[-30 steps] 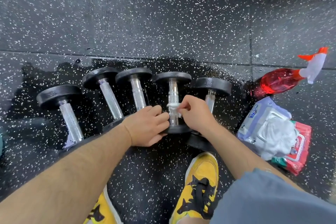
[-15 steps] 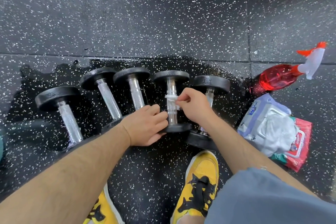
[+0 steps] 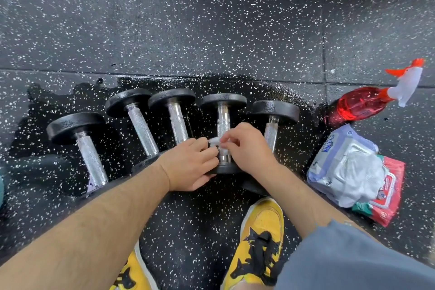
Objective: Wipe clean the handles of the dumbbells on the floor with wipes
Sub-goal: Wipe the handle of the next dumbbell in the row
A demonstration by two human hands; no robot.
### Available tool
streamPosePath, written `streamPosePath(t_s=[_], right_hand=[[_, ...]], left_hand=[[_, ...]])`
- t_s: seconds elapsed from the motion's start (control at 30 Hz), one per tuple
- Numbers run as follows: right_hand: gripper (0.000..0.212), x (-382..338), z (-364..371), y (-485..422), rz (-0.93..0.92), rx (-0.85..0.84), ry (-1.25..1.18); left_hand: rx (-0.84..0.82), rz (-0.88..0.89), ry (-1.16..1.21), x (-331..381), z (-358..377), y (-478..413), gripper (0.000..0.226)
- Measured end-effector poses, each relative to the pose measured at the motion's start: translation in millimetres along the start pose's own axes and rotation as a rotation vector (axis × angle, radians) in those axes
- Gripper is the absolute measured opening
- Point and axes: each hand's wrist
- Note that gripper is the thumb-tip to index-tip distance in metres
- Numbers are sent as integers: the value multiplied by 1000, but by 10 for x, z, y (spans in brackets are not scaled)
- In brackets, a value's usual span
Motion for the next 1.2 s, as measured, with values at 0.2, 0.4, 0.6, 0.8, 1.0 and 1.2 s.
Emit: streamPosePath(t_s=[0.2,0.4,0.6,0.8,1.0,1.2], right_hand=[[14,-39,64,4,-83,-107,84],[16,-89,56,-161,-85,-68,132],[9,-57,-4,-71,-45,-197,151],[7,-77,-74,-8,-36,-262,104],[5,-14,-124,-23,9,-146,-12],[16,112,-146,19,100,-184,-104]], left_hand=[[5,15,-2,7,49,18,31],[28,6,14,-2,35,16,30],[17,-3,18,-8,42,21,32],[0,1,10,-3,39,32,33],[11,-9,28,-4,35,24,32],[13,-1,30,-9,48,28,32]])
Point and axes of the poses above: each hand's wrist, its own y-axis away from the middle knuckle, its own z-axis out of the palm, x = y × z, and after that the axes turned 8 degrees about -z, right-handed
